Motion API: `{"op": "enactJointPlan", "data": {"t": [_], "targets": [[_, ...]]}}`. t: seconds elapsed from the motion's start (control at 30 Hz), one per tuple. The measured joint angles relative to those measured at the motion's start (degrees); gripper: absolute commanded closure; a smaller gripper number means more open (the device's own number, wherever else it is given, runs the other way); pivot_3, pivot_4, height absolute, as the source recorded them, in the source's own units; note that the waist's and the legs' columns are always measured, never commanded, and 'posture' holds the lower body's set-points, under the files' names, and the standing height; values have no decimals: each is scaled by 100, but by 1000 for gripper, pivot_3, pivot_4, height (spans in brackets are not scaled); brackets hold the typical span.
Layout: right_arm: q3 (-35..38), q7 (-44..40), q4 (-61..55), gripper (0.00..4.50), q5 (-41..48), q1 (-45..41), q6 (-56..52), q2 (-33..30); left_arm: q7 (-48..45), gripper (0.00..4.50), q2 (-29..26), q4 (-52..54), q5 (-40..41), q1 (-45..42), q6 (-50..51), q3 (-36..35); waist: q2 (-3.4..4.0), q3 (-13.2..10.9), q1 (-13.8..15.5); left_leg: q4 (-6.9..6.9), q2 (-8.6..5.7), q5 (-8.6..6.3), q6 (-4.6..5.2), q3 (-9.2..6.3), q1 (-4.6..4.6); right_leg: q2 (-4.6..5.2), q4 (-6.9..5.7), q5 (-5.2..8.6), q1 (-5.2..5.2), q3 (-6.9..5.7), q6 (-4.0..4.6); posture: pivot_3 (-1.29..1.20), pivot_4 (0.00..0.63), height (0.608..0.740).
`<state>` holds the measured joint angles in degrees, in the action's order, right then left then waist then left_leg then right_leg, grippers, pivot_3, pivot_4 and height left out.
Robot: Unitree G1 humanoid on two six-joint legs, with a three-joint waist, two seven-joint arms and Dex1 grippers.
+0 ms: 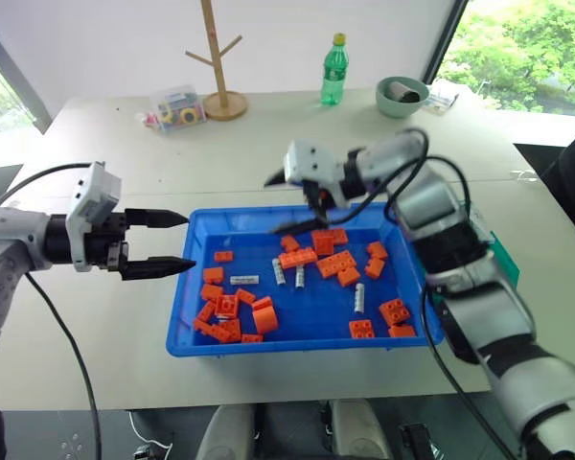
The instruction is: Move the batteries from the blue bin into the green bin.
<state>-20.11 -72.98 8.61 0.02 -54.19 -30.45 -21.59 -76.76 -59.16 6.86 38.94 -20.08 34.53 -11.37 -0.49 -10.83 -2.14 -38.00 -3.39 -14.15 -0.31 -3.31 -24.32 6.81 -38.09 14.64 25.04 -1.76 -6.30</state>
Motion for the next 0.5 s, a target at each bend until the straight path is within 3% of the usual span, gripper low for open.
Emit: {"op": "enactJointPlan", "data": {"t": [0.2,0.5], "targets": [[-446,476,-943,48,144,509,-1169,326,-35,0,-17,5,-2,5,-2,-42,-1,0,-26,0,0,0,0,1,-6,-1,-2,-3,8,0,3,0,150,703],[-736,1124,-569,48,121,657,-997,611,-32,0,-17,5,-3,-49,3,-42,-3,2,-17,-1,0,0,0,1,-6,-2,-1,-4,7,-1,3,0,150,703]]}}
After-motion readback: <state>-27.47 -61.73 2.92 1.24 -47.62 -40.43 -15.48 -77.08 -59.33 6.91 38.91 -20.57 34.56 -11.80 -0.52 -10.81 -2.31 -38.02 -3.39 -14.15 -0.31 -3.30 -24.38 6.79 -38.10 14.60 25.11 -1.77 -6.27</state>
